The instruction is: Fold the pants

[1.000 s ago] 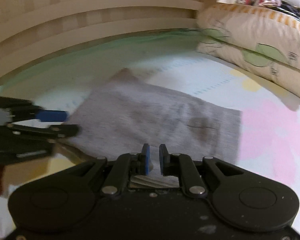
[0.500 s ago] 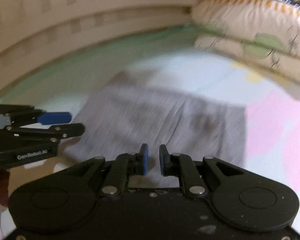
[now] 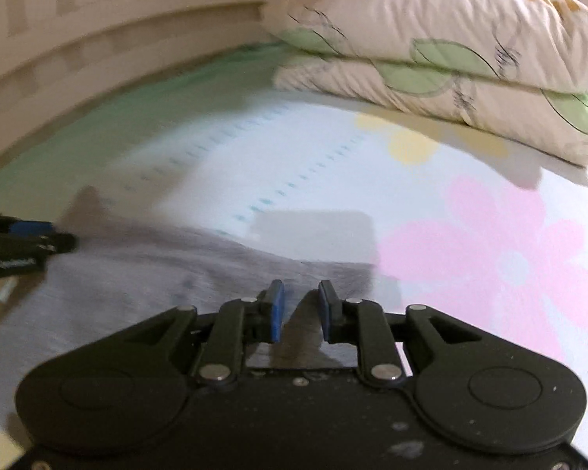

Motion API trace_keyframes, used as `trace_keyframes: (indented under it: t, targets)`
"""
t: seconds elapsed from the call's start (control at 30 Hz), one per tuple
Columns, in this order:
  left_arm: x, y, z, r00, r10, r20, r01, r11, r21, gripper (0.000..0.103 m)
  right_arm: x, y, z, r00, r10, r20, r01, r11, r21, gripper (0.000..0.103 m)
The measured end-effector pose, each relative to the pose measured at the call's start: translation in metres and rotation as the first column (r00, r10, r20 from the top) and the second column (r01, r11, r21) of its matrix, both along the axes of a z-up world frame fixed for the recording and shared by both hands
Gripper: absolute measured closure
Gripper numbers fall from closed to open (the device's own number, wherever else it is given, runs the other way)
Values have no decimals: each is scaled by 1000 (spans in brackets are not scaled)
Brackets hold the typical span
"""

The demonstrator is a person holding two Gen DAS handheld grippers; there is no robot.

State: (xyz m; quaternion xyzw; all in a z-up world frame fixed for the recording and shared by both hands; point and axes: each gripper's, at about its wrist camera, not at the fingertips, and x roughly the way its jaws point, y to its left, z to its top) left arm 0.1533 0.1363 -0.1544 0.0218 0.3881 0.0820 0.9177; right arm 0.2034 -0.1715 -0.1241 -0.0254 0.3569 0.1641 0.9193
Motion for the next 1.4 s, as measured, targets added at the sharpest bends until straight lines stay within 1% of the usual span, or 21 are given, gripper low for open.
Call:
trace_keyframes:
  t: [0.07, 0.13, 0.2, 0.27, 0.3, 0.33, 0.37, 0.43, 0.47, 0.53, 0.63, 0.7, 0.73, 0.83, 0.9, 0.97, 1.07, 1.17, 1.4]
  targets:
    - [-5, 0, 6, 1000, 20, 16, -20, 1000, -1, 66, -1, -1, 0, 1000, -2, 5, 2, 1000, 9, 76]
    - [-13, -4, 18, 998, 40, 57, -42, 999, 19, 67, -2, 2, 3, 1000, 12, 22, -12, 1000, -13, 75]
    - [-29, -9, 34, 994, 40, 106, -41, 999, 10, 67, -7, 2, 11, 999, 0, 47, -1, 1000, 4, 74]
    - [-49, -17, 48, 990, 31, 136, -30, 1000, -8, 67, -17, -1, 23, 997, -11, 78, 10, 1000, 21, 73]
    - [-57, -22, 54, 990, 24, 139, -22, 1000, -16, 66, -25, -2, 29, 996, -7, 92, 5, 1000, 21, 71]
    - [-66, -26, 59, 990, 25, 138, -22, 999, -23, 66, -33, -1, 38, 994, 4, 107, -6, 1000, 22, 66]
    - [-77, -31, 64, 990, 28, 139, -22, 999, -40, 66, -45, -1, 47, 993, 12, 118, -15, 1000, 23, 64]
    - [-101, -39, 72, 990, 34, 138, -19, 994, -105, 66, -65, -1, 61, 991, 29, 134, -32, 999, 26, 56]
    - [-105, -41, 74, 990, 40, 132, -23, 991, -131, 66, -76, 0, 68, 990, 36, 135, -39, 999, 24, 55]
    - [-123, -48, 76, 993, 57, 107, -38, 985, -171, 65, -95, 1, 80, 991, 40, 130, -43, 999, 17, 52]
    - [-142, -60, 82, 995, 83, 60, -72, 984, -162, 65, -128, 2, 92, 993, -13, 120, 14, 1000, -9, 49]
    - [-158, -67, 86, 993, 98, 65, -87, 985, -152, 65, -147, 2, 99, 993, -46, 106, 50, 998, -41, 48]
    - [-165, -70, 89, 992, 100, 74, -89, 985, -150, 65, -156, 1, 102, 995, -46, 92, 51, 998, -49, 48]
    - [-177, -76, 96, 993, 85, 77, -72, 985, -158, 65, -178, -1, 111, 1000, -3, 30, 4, 999, -41, 48]
    - [-183, -79, 100, 995, 72, 63, -60, 984, -169, 65, -193, 0, 117, 1000, 7, 17, -6, 999, -47, 48]
    - [-187, -84, 102, 996, 71, 51, -62, 985, -163, 65, -208, 1, 121, 1000, 18, 1, -18, 998, -54, 48]
    - [-190, -90, 104, 997, 68, 48, -60, 988, -144, 65, -217, 2, 126, 1000, 15, -12, -16, 999, -47, 48]
    - [-190, -92, 103, 997, 62, 42, -55, 989, -136, 65, -218, 3, 123, 1000, 18, -16, -19, 999, -49, 48]
    - [-186, -92, 96, 997, 73, 34, -68, 990, -121, 65, -206, 3, 109, 998, 10, -55, -12, 999, -38, 48]
